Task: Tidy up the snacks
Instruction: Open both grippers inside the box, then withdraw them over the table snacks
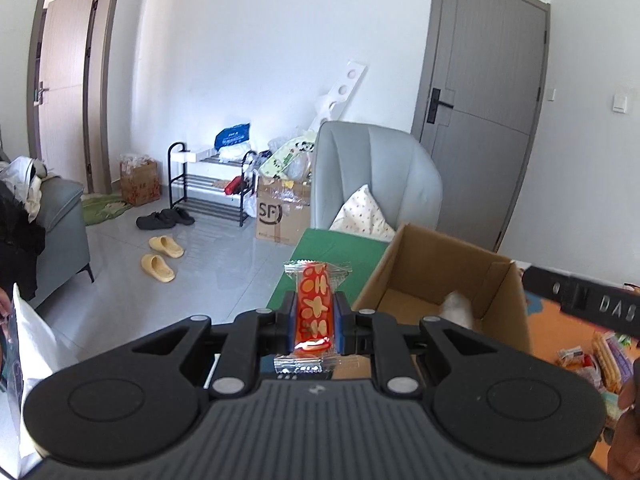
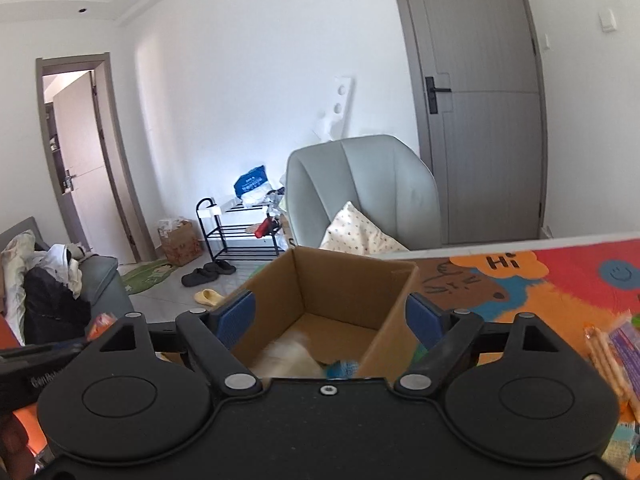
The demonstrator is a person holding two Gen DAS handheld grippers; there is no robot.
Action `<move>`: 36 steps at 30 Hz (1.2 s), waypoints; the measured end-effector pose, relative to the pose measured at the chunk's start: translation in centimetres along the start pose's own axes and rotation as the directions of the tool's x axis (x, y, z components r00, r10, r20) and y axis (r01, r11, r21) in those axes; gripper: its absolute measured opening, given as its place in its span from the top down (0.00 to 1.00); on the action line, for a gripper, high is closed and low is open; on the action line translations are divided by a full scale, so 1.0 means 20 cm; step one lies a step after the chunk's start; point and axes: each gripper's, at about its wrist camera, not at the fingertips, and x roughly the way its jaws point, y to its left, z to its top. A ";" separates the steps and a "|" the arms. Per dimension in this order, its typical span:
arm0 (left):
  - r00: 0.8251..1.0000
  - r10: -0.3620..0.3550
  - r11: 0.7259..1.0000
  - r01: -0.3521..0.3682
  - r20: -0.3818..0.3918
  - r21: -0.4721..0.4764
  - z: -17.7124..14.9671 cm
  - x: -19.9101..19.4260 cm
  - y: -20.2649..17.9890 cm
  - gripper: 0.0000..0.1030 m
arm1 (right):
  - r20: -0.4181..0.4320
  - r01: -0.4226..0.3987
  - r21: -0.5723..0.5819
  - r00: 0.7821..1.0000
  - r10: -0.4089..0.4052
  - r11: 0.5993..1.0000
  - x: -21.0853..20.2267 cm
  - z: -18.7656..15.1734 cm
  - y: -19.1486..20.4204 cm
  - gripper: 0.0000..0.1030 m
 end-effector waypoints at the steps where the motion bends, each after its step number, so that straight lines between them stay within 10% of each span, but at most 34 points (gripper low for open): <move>1: 1.000 -0.008 1.000 0.008 0.009 0.007 0.01 0.00 -0.02 0.84 | -0.003 0.005 0.007 1.000 -0.005 1.000 -0.01 0.00 -0.01 0.20; 26: 0.984 -0.181 0.978 0.180 -0.001 0.102 0.02 0.12 -0.44 0.72 | -0.012 0.183 0.109 0.983 -0.183 0.977 -0.27 -0.13 -0.40 0.20; 36: 0.985 -0.173 0.977 0.173 -0.013 0.123 -0.04 0.03 -0.51 0.30 | -0.037 0.174 0.153 0.985 -0.170 0.973 -0.30 -0.19 -0.49 0.18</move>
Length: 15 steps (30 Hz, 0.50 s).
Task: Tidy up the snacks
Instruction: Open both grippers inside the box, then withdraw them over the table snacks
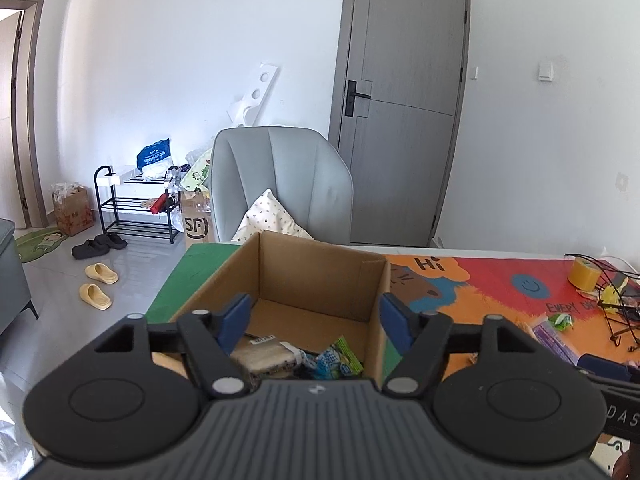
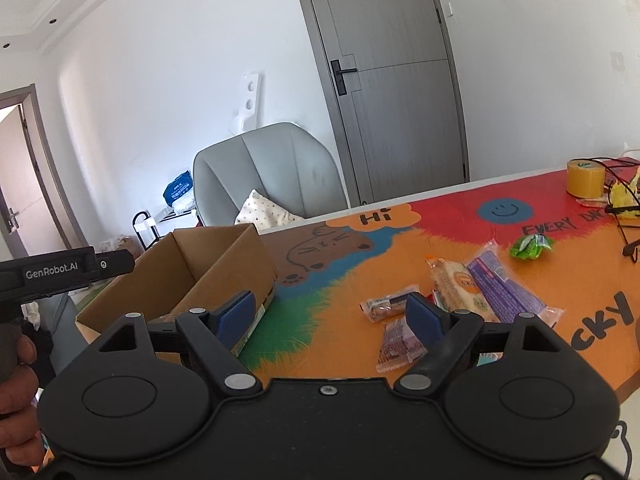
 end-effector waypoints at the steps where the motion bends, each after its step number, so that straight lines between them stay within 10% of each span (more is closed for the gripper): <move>1: 1.000 -0.001 1.000 0.001 -0.002 0.004 -0.01 -0.01 -0.01 0.29 | -0.001 0.000 0.003 1.000 0.000 1.000 -0.01 0.00 -0.01 0.17; 15: 1.000 -0.017 0.999 0.017 0.002 0.045 -0.10 -0.08 -0.25 0.10 | 0.018 0.030 0.027 0.999 -0.031 0.999 -0.15 -0.03 -0.18 0.00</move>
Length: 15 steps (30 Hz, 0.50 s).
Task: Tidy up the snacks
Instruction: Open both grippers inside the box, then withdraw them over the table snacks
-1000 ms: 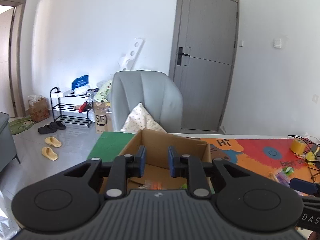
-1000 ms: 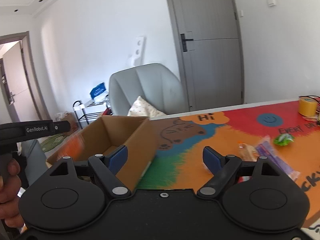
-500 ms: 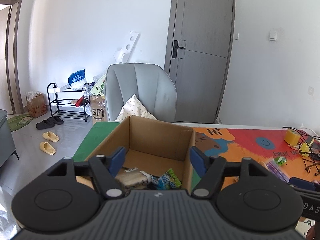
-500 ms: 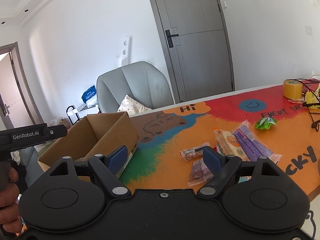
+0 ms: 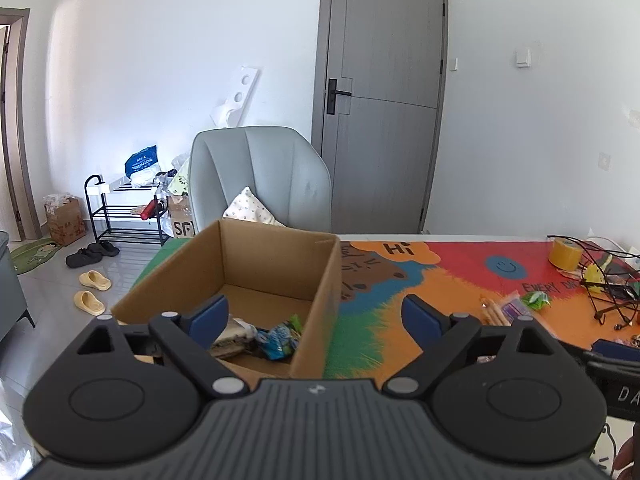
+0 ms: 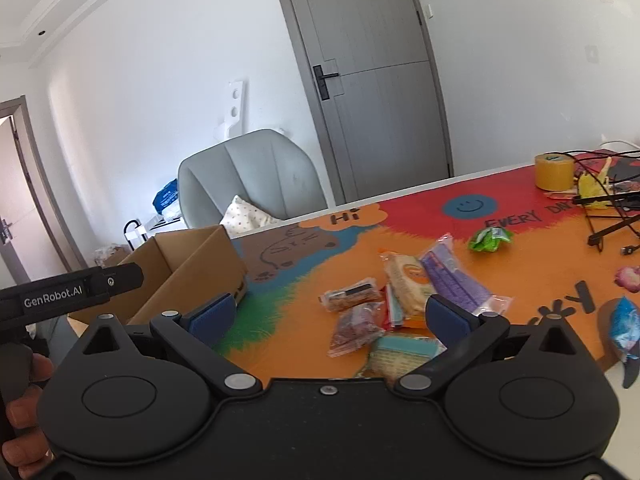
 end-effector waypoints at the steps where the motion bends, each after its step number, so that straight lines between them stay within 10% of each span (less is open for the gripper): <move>1: 1.000 -0.004 1.000 0.004 -0.004 0.002 -0.01 0.00 -0.02 0.10 | 0.003 0.011 -0.002 1.000 -0.011 1.000 -0.01 0.00 -0.01 0.00; 15: 0.998 -0.056 0.998 0.057 -0.043 0.029 -0.12 0.03 -0.26 0.09 | 0.004 0.133 0.002 0.991 -0.133 0.991 -0.10 -0.08 -0.22 0.00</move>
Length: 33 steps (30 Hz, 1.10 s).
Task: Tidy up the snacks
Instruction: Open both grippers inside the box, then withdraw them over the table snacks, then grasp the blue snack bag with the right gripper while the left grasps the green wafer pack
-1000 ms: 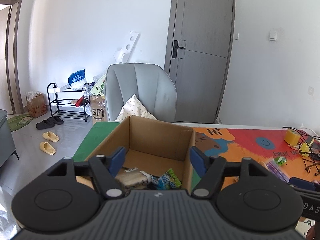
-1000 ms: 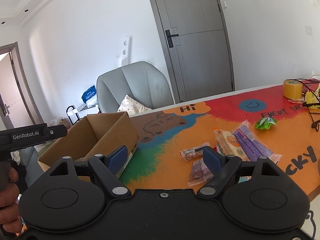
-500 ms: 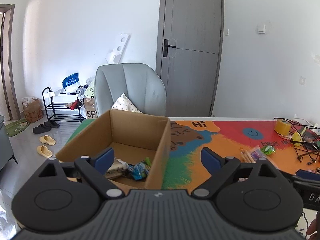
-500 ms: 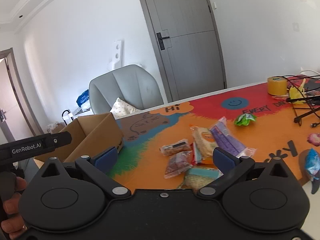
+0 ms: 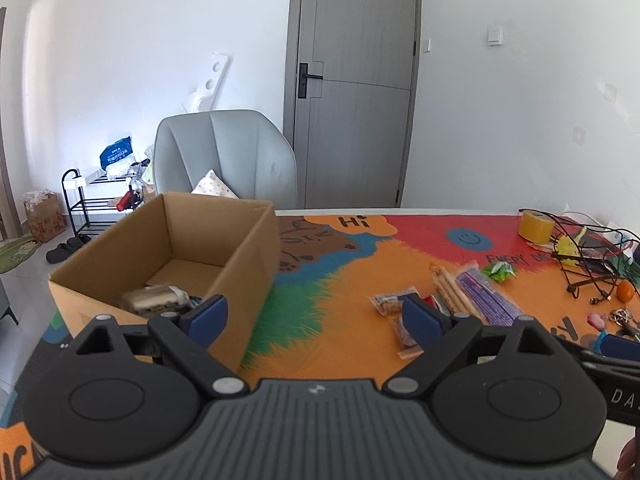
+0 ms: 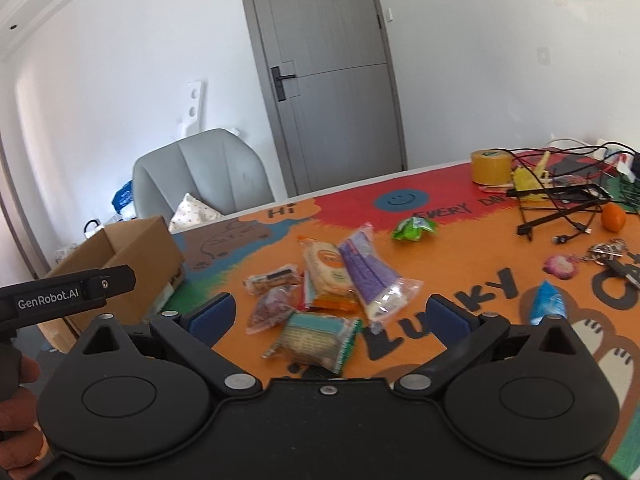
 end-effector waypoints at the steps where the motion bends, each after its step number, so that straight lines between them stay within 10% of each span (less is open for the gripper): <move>1: 1.000 -0.006 1.000 0.006 -0.002 0.001 -0.01 0.01 -0.01 0.09 | 0.000 0.005 0.003 1.000 -0.005 1.000 0.00 -0.01 -0.02 0.00; 33: 0.983 -0.146 0.987 0.153 -0.113 0.054 -0.19 0.30 -0.43 0.10 | -0.030 0.236 0.118 0.972 -0.234 0.965 0.11 -0.08 -0.53 0.06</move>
